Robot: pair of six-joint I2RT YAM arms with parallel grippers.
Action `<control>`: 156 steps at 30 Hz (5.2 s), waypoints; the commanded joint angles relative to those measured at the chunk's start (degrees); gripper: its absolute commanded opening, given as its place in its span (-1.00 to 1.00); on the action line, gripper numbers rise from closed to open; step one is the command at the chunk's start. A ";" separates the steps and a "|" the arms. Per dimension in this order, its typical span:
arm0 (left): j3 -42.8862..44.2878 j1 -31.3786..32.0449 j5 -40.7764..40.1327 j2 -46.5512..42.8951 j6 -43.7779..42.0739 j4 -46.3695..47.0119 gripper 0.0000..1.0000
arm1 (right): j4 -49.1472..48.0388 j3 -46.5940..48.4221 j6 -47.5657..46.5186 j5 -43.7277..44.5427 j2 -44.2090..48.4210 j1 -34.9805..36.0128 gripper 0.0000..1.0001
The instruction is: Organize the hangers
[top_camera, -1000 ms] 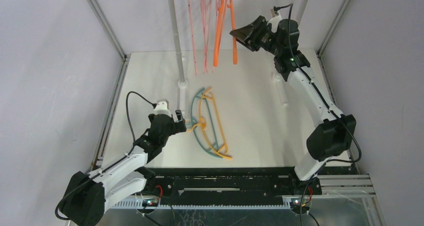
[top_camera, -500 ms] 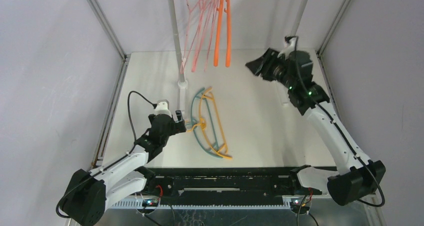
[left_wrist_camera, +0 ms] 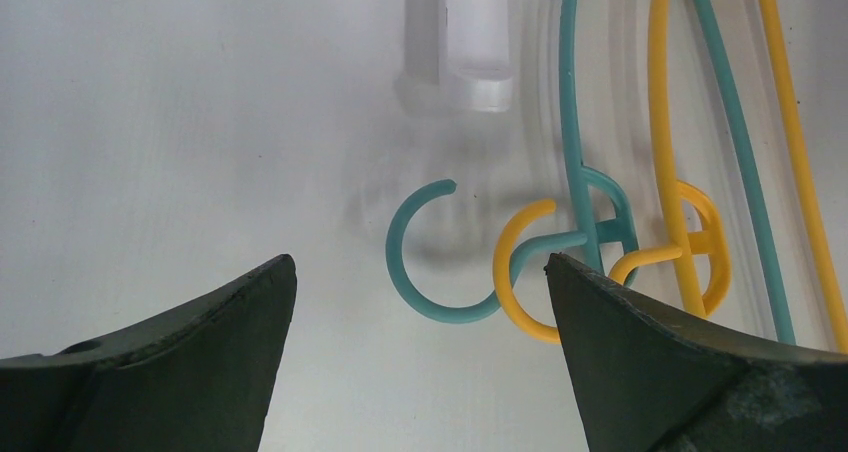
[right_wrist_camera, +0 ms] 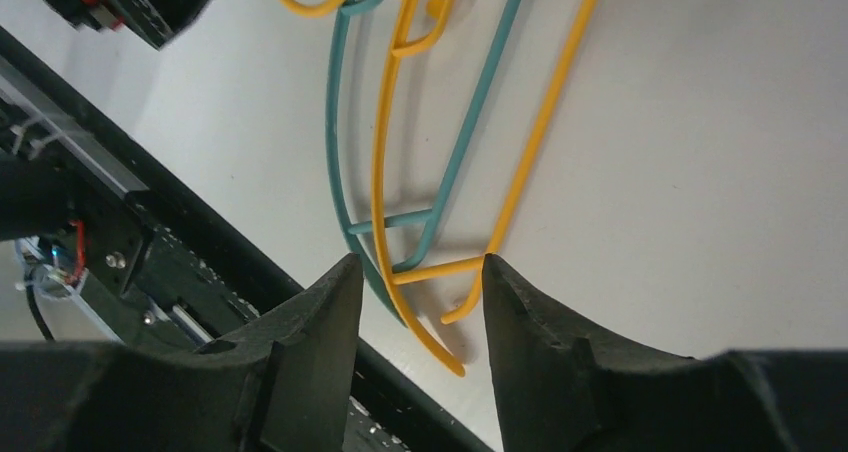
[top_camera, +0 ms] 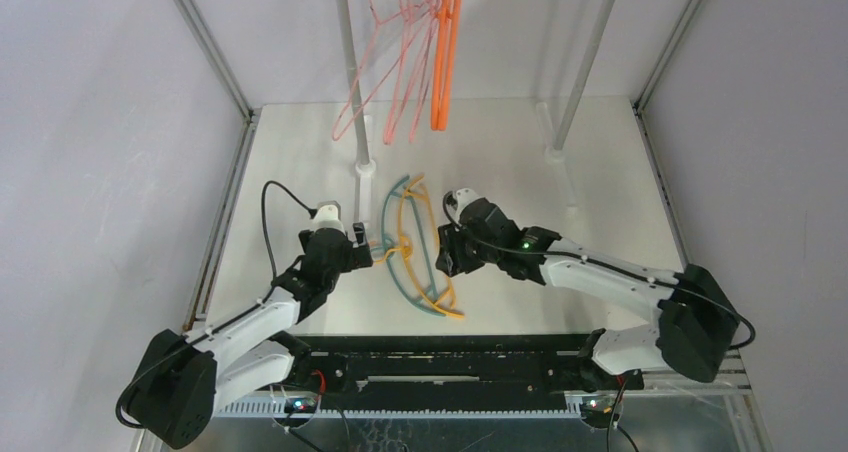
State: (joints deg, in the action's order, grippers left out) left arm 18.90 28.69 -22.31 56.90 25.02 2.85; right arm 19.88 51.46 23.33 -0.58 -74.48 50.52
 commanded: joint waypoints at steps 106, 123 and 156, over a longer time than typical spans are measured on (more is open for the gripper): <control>2.02 -0.21 -0.54 -3.57 -0.32 2.36 0.99 | -40.05 48.45 43.78 -26.65 -29.20 -35.29 -1.00; 2.23 -0.21 -0.60 -3.01 -0.50 2.24 0.99 | -36.79 44.09 38.95 -29.17 -29.02 -34.48 -0.46; 2.88 -0.27 -1.03 1.28 0.66 2.90 0.99 | -0.38 0.13 0.77 17.21 11.08 -3.17 0.41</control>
State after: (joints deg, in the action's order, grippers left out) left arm 18.90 28.69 -23.38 57.41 25.04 3.16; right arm 15.27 53.60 27.46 5.02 -61.71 39.05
